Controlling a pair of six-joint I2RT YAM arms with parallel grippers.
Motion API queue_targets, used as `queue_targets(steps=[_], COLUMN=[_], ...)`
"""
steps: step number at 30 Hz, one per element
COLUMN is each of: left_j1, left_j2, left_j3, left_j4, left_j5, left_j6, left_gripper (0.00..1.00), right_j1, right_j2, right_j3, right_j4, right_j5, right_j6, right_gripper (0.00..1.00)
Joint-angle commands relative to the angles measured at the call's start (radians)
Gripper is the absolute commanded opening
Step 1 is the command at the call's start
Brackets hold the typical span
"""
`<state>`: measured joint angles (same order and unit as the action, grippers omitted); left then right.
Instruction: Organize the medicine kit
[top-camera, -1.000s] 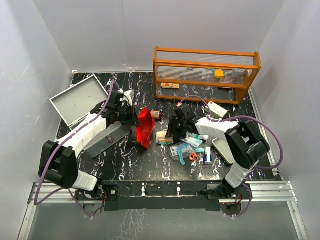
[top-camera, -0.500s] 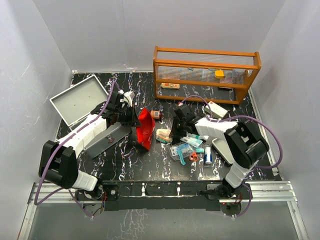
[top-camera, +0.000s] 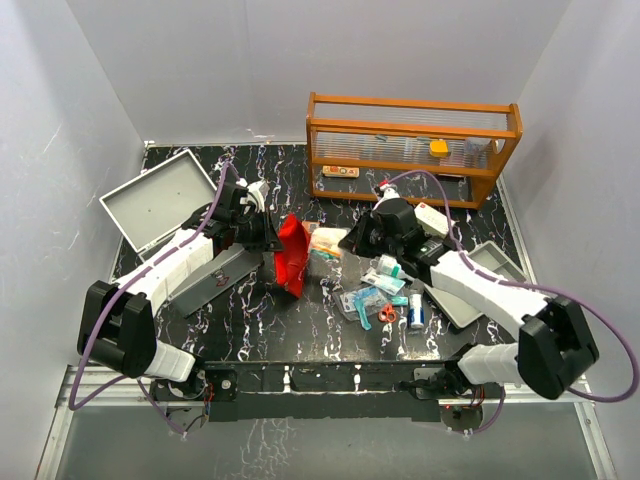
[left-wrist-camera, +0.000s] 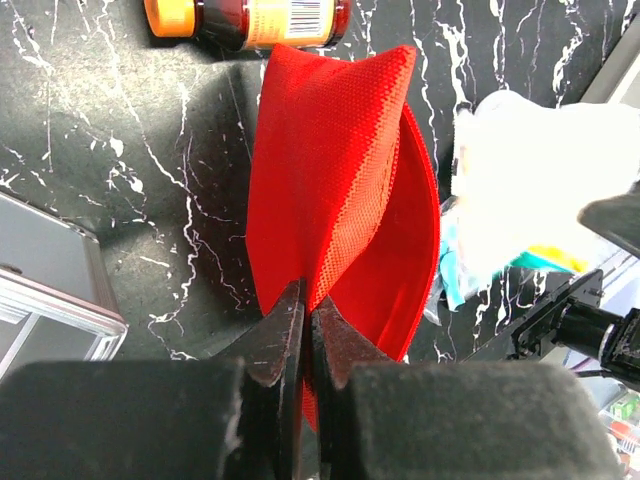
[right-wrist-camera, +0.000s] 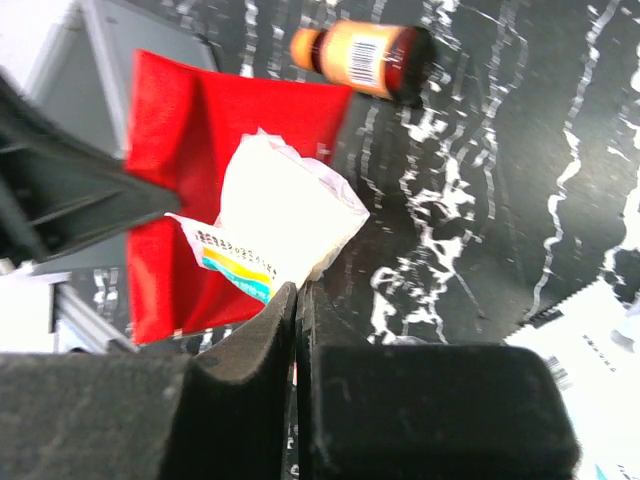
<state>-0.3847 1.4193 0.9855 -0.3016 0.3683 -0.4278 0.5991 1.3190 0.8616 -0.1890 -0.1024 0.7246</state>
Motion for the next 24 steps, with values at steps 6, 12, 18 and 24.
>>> queue_targets(steps=[6,12,18,24], left_j1=[-0.005,-0.005,-0.005,-0.005], left_j2=[-0.022,-0.021,-0.031,-0.077], left_j3=[-0.015,-0.03,-0.036,-0.064], left_j4=[0.061,0.1,0.12,0.139], left_j5=[0.066,0.103,0.125,0.126], left_j6=[-0.046,-0.094,-0.102,-0.08], left_gripper=[0.0,0.0,0.0,0.0], right_j1=[-0.003,0.06,0.105,0.105], right_j2=[-0.099,-0.015,0.1,0.14], right_j3=[0.001,0.062,0.065,0.042], right_j4=[0.253,0.324,0.378,0.347], right_j5=[-0.203,-0.216,-0.174,-0.144], right_j6=[0.141,0.224,0.252,0.254], right_gripper=[0.0,0.0,0.0,0.01])
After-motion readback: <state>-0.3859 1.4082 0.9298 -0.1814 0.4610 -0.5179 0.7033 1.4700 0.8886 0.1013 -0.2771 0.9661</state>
